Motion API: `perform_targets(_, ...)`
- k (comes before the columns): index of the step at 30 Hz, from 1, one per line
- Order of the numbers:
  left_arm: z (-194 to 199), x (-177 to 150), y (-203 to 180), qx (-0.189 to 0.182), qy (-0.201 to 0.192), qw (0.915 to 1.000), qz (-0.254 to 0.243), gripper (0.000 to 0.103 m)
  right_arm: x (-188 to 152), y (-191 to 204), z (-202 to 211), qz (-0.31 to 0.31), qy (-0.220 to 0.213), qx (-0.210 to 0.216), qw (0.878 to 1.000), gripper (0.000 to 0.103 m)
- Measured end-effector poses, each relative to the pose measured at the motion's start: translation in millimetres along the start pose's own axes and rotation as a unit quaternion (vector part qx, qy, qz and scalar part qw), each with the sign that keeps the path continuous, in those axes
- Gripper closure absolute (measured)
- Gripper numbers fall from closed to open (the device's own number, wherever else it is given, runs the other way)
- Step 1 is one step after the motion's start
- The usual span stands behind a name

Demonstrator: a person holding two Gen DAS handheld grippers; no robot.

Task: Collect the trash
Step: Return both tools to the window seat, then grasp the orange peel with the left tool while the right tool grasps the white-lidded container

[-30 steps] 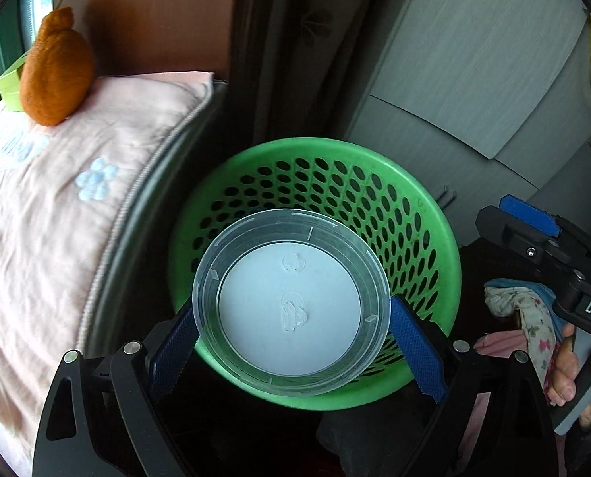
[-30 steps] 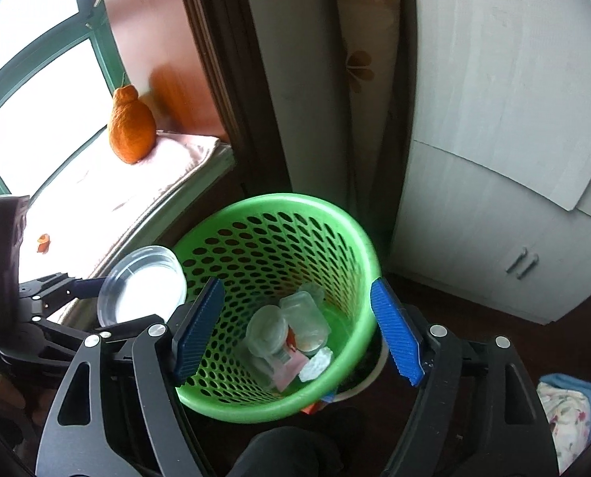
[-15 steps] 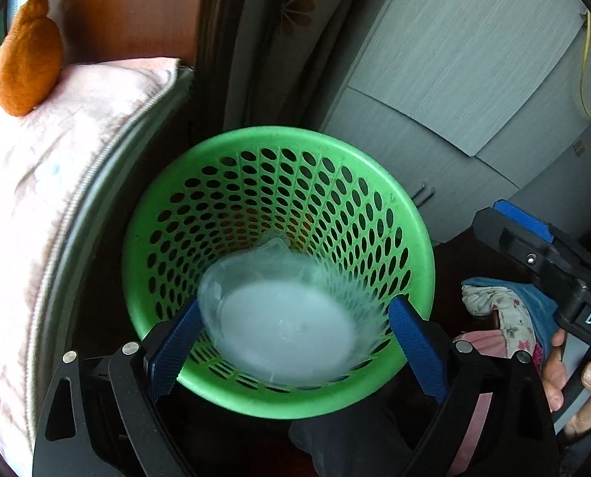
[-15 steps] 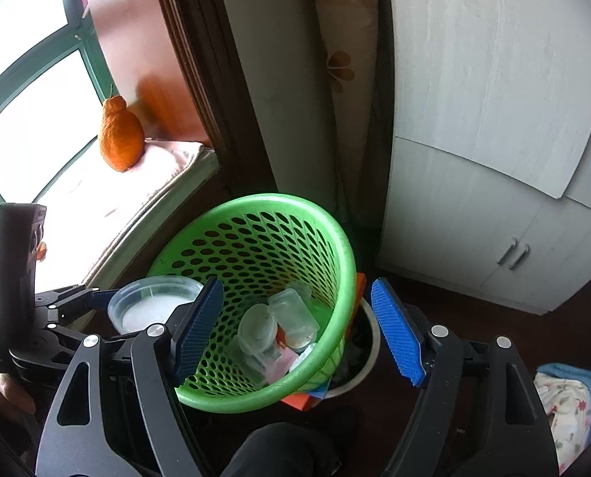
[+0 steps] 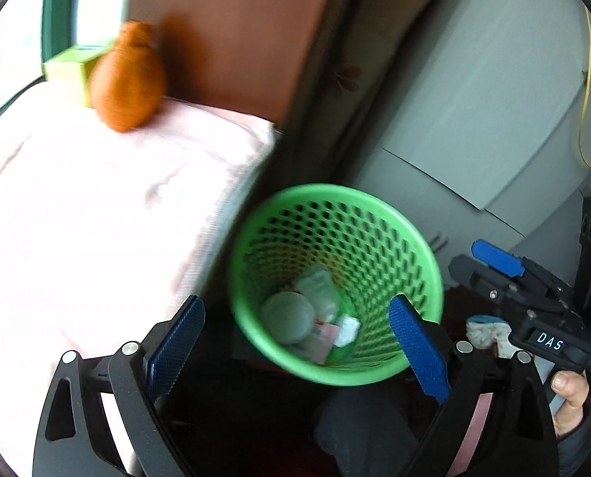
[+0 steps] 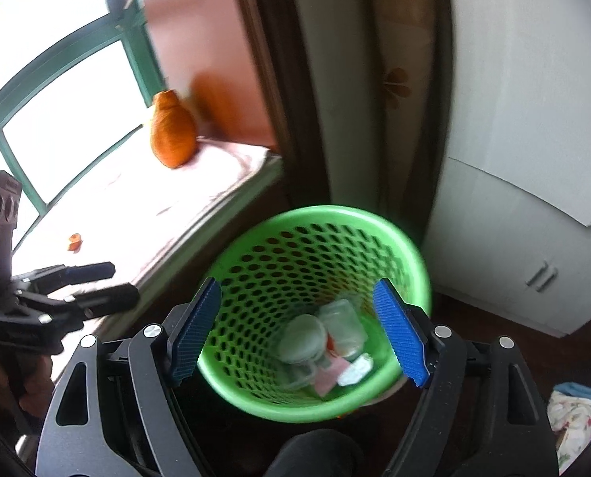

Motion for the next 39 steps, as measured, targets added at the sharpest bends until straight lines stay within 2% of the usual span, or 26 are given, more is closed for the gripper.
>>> perform_targets(6,47,-3,63,0.057,-0.034,0.9973,0.032,0.012,3,53,-10,0.038,0.011,0.033,0.999,0.022)
perform_targets(12,81,-3,149,0.132,-0.056,0.9862,0.083,0.012,6,108,-21,0.074,0.017,0.066,0.995,0.019)
perform_targets(17,93,-6,225,0.181,-0.045,0.9751,0.121,0.012,7,148,-27,0.096,0.024,0.088,0.991,0.018)
perform_targets(21,93,-13,265,0.207,-0.027,0.9714,0.114,0.012,3,174,-33,0.11,0.032,0.104,0.988,0.018)
perform_targets(24,86,-17,286,0.211,-0.012,0.9715,0.108,0.012,0,191,-40,0.122,0.04,0.112,0.985,0.018)
perform_targets(26,80,-18,295,0.195,-0.003,0.9747,0.109,0.012,-3,203,-45,0.129,0.046,0.116,0.984,0.018)
perform_targets(32,65,-16,315,0.188,0.007,0.9766,0.104,0.014,-12,232,-56,0.144,0.063,0.13,0.979,0.018)
perform_targets(39,49,-13,333,0.166,0.013,0.9795,0.113,0.027,-22,261,-70,0.165,0.082,0.144,0.972,0.018)
Point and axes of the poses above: each gripper's, at about its wrist camera, not at the fingertips, and z roughly against the way its jaws point, y to its left, x to its top, the point moved 9 cm from there along -z, roughly the way its jaws point, and after that the axes turned 2 degrees about -x, right-handed, at the moved point
